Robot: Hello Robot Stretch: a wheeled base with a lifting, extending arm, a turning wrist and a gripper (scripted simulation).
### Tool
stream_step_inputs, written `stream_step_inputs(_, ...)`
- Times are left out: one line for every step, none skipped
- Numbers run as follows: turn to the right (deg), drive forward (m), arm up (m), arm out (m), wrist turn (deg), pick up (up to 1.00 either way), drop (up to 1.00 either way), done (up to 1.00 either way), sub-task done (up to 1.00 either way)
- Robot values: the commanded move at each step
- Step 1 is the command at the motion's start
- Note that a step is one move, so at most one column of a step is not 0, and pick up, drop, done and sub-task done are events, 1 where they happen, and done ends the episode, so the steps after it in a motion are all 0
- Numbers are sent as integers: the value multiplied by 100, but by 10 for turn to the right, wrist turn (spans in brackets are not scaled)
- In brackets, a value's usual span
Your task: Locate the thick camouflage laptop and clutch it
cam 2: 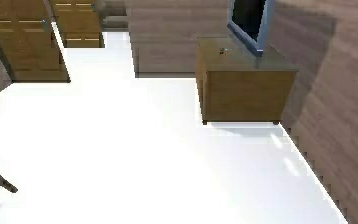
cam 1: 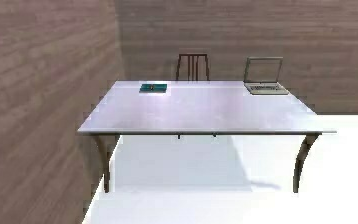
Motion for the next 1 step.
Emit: stream_step_inputs(360, 0, 0, 0, 0, 0, 0, 0, 0)
